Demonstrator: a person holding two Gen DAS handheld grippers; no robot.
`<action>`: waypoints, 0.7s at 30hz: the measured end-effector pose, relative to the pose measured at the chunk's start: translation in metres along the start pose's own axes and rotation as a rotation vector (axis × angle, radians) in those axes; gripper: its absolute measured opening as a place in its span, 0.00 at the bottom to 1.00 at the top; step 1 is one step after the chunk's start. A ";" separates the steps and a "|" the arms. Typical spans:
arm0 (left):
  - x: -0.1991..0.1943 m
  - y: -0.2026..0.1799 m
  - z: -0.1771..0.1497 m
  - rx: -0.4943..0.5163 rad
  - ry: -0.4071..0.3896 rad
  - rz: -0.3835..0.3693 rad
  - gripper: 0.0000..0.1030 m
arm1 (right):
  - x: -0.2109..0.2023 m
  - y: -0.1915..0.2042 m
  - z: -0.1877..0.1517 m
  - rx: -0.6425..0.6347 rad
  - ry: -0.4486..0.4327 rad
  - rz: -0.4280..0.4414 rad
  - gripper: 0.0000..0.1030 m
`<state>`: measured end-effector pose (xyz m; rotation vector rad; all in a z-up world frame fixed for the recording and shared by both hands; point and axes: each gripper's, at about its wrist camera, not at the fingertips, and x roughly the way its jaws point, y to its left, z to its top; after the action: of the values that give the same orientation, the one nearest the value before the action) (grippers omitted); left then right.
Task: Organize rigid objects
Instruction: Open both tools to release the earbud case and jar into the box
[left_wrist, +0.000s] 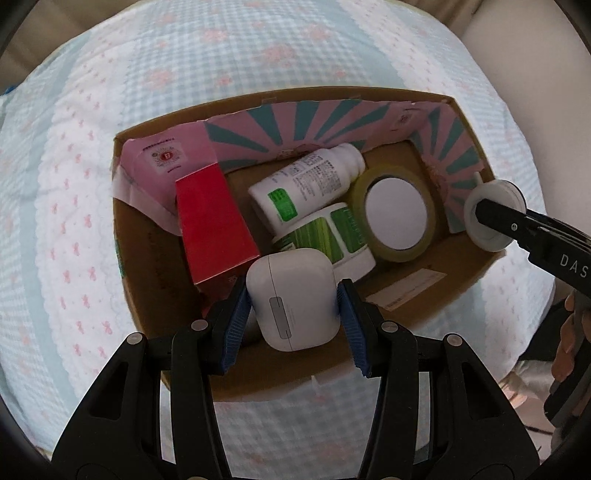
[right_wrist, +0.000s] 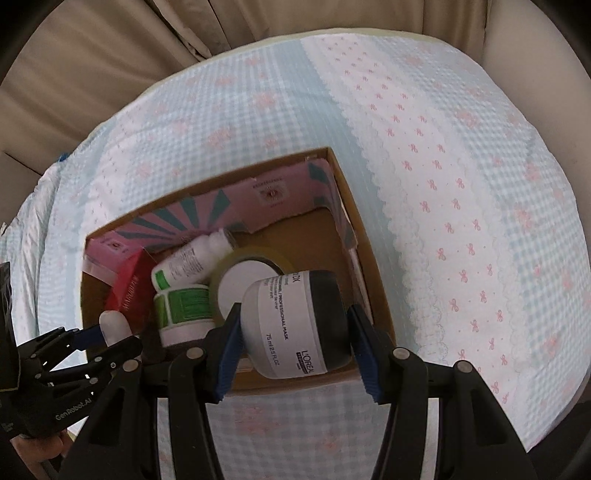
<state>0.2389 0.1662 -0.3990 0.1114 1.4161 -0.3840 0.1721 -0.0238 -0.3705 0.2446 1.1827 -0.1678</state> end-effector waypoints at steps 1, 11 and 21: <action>0.000 -0.001 0.000 -0.004 -0.004 0.007 0.43 | 0.002 0.000 0.000 -0.006 0.006 -0.009 0.49; -0.014 -0.022 -0.005 -0.092 -0.078 0.091 1.00 | -0.004 -0.018 0.002 0.049 -0.054 0.047 0.97; -0.040 -0.053 -0.024 -0.235 -0.151 0.118 1.00 | -0.036 -0.032 0.002 -0.089 -0.030 0.133 0.97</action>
<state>0.1950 0.1318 -0.3557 -0.0252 1.2885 -0.1242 0.1521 -0.0547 -0.3393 0.2406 1.1376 -0.0027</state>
